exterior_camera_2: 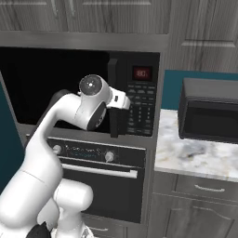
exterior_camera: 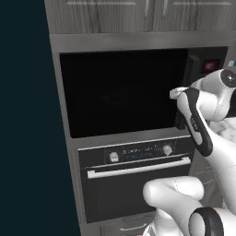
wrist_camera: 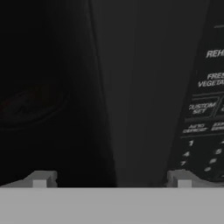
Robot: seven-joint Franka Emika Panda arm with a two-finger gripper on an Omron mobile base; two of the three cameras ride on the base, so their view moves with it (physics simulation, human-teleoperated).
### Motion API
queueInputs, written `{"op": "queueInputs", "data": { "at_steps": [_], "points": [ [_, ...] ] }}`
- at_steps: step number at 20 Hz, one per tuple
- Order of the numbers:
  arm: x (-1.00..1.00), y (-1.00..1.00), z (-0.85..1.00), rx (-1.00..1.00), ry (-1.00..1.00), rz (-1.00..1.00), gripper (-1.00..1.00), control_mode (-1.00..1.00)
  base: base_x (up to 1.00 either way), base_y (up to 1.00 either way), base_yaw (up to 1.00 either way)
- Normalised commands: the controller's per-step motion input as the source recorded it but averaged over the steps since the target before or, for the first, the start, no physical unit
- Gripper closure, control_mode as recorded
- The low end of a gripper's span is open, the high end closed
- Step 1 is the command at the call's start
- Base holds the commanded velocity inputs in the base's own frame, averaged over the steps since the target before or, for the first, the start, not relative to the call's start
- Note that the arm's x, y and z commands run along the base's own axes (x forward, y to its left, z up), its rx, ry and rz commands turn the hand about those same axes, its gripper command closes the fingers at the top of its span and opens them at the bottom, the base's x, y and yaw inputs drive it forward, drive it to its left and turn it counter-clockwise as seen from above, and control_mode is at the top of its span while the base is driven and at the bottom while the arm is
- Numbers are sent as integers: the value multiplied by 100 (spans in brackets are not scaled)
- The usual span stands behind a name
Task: Retrieve the reheated potato from the microwave, then place the potato, cheese, and condiment on the cutting board.
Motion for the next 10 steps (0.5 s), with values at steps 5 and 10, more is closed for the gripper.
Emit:
{"op": "queueInputs", "data": {
  "at_steps": [5, 10],
  "points": [
    [31, -3, -1, 0, 0, 0, -100, -100, 0, 0, 0],
    [18, -13, 0, 0, 0, 0, -100, -100, 0, 0, 0]
  ]
}}
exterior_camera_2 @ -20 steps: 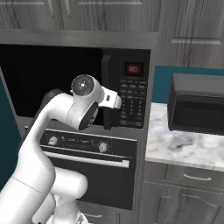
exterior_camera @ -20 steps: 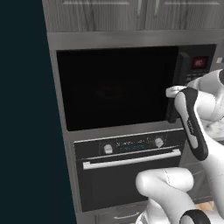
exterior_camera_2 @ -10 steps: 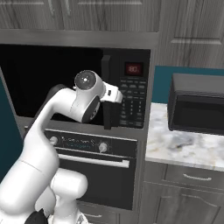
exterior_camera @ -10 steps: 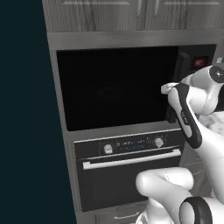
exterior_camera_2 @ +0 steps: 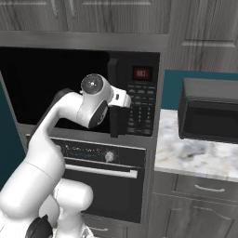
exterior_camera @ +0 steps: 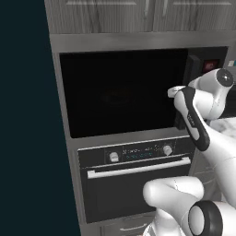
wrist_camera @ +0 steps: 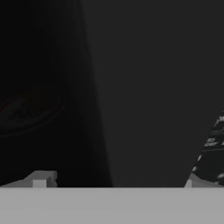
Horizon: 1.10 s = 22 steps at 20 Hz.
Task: Retrieve the reheated potato from the microwave, then place the potato, cheese, and condiment on the cutting board.
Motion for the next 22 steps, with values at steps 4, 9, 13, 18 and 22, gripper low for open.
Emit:
{"op": "queueInputs", "data": {
  "at_steps": [4, 9, 13, 18, 22],
  "points": [
    [9, -19, 0, 0, 0, 0, -100, -100, 0, 0, 0],
    [11, -23, -1, 0, 0, 0, -100, -100, 0, 0, 0],
    [23, -23, -4, 0, 0, 3, 100, -100, 0, 0, 0],
    [40, -5, -9, 4, 0, 12, 100, -100, 0, 0, 0],
    [43, 6, -13, 9, -1, 26, 100, -100, 0, 0, 0]
  ]
}}
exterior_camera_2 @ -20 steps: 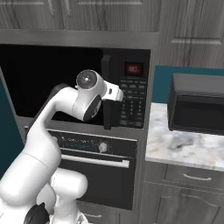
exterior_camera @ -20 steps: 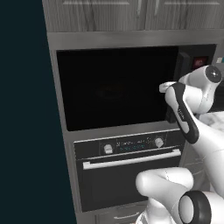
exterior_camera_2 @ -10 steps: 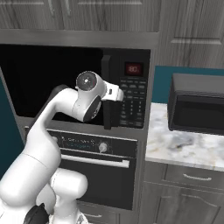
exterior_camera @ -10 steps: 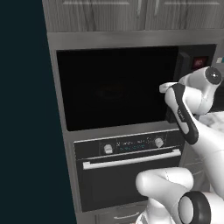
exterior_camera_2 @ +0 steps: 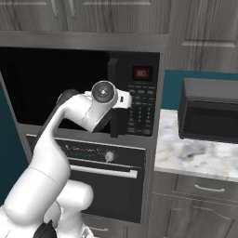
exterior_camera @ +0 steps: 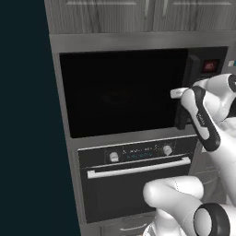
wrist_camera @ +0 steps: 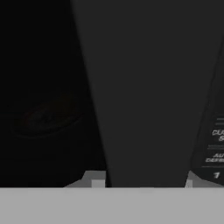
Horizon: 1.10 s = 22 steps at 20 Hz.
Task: Retrieve the reheated potato from the microwave, then place the potato, cheese, and condiment on the cutting board.
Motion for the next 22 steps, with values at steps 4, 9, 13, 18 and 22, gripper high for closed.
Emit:
{"op": "queueInputs", "data": {
  "at_steps": [4, 9, 13, 18, 22],
  "points": [
    [25, 27, -12, 2, 0, 23, 100, -100, 0, 0, 0],
    [-3, 44, -18, 0, 0, 14, 100, -100, 0, 0, 0],
    [-29, 48, -9, -2, 0, 3, 100, -100, 0, 0, 0],
    [-46, 48, -2, -3, 0, 0, 100, -100, 0, 0, 0],
    [-60, 41, 0, -2, 0, -2, 100, -100, 0, 0, 0]
  ]
}}
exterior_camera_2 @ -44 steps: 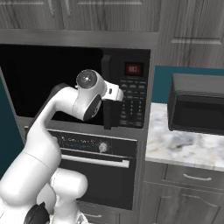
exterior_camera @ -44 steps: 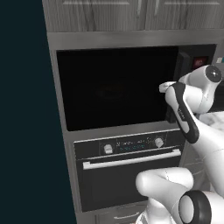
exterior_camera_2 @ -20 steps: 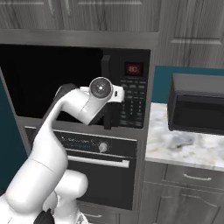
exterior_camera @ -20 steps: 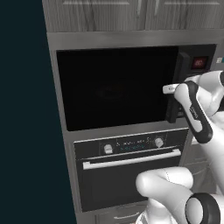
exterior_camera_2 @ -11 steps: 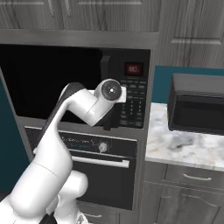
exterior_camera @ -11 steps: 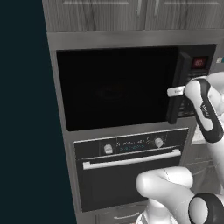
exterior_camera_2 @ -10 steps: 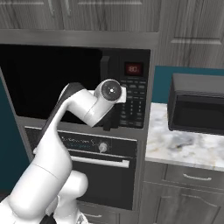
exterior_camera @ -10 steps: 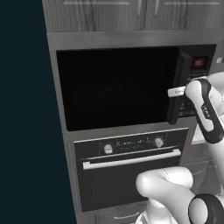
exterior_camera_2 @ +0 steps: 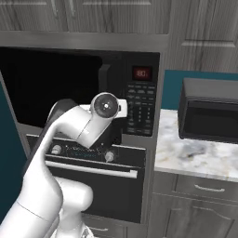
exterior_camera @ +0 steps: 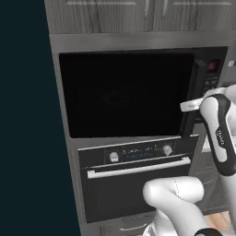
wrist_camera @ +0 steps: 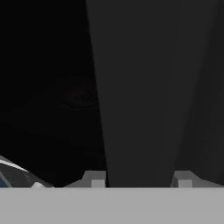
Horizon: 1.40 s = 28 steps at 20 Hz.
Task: Retrieve the reheated potato from the microwave, then place the potato, cheese, and condiment on the cutting board.
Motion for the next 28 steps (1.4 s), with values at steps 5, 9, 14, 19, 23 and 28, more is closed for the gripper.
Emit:
{"op": "queueInputs", "data": {
  "at_steps": [5, 9, 14, 19, 23, 28],
  "points": [
    [-64, 33, 0, -1, 0, -5, 100, -100, 0, 0, 0],
    [-62, 30, 0, 0, 0, -2, 100, -100, 0, 0, 0],
    [-56, 35, 0, 0, 4, 0, 100, -100, 0, 0, 0],
    [-50, 37, 0, -1, 8, 0, 100, -100, 0, 0, 0],
    [-40, 38, 0, 0, 10, 0, 100, -100, 0, 0, 0],
    [-16, 37, -15, -1, 6, 0, -100, -100, 0, 0, 0]
  ]
}}
